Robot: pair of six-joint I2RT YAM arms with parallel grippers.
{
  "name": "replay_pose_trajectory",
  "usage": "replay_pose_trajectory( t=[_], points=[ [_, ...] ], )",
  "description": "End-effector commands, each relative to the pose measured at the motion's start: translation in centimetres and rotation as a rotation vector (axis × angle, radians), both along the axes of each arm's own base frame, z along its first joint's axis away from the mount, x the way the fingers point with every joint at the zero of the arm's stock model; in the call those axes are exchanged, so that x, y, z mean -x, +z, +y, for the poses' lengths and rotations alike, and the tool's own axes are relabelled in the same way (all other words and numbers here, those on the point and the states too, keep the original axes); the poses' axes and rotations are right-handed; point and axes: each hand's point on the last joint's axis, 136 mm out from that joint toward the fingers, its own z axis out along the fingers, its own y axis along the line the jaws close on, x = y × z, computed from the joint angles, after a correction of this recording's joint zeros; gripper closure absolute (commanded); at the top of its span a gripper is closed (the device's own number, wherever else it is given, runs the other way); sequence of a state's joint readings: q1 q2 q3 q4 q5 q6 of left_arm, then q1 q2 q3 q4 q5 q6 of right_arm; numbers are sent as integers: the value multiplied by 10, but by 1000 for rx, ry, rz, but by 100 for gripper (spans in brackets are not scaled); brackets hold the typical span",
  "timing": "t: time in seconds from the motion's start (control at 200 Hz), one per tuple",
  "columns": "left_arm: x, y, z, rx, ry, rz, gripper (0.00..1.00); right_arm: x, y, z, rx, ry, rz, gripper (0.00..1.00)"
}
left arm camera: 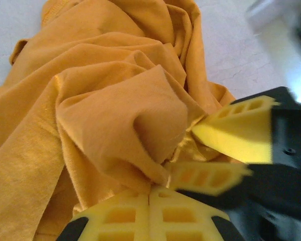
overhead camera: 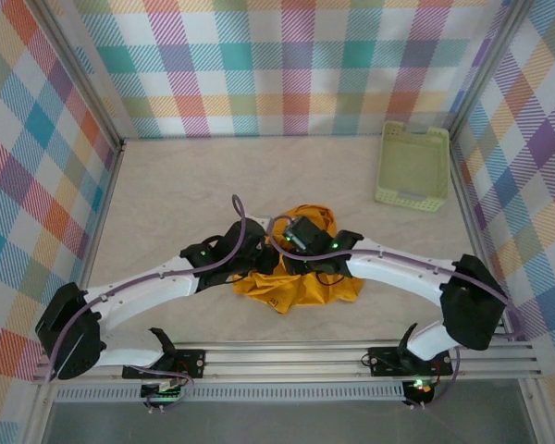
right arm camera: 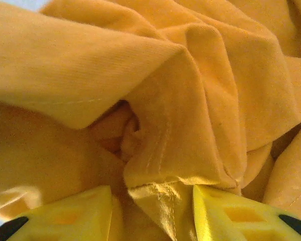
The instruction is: Fold the inside-out t-shirt
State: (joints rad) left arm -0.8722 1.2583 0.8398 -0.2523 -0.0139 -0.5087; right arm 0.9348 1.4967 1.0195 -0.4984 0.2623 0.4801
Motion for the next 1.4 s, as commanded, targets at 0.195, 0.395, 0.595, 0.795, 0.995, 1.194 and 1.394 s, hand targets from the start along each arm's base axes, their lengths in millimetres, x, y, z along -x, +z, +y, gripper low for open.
replay_pose_trajectory(
  t=[0.195,0.395,0.595,0.795,0.995,1.194,1.394],
  points=[
    [5,6,4,24,-6,-36,100,-21,-4,-20,75,-64,-46,68],
    [1,2,9,-12,19,-34,100,-20,21,-26,35,-69,-81,85],
    [-4,1,8,-47,18,-47,100,-7,44,-33,-71,-57,-73,96],
    [-3,7,4,-33,-1,-52,100,-7,49,-53,-170,-112,-34,100],
    [6,17,-4,20,-65,-56,100,-17,29,-75,-243,-196,31,100],
    [31,31,-40,66,-234,-83,100,-28,-1,-119,-372,-408,132,100],
    [62,18,-78,-2,-411,-77,100,-26,-17,-143,-331,-458,151,80]
  ],
)
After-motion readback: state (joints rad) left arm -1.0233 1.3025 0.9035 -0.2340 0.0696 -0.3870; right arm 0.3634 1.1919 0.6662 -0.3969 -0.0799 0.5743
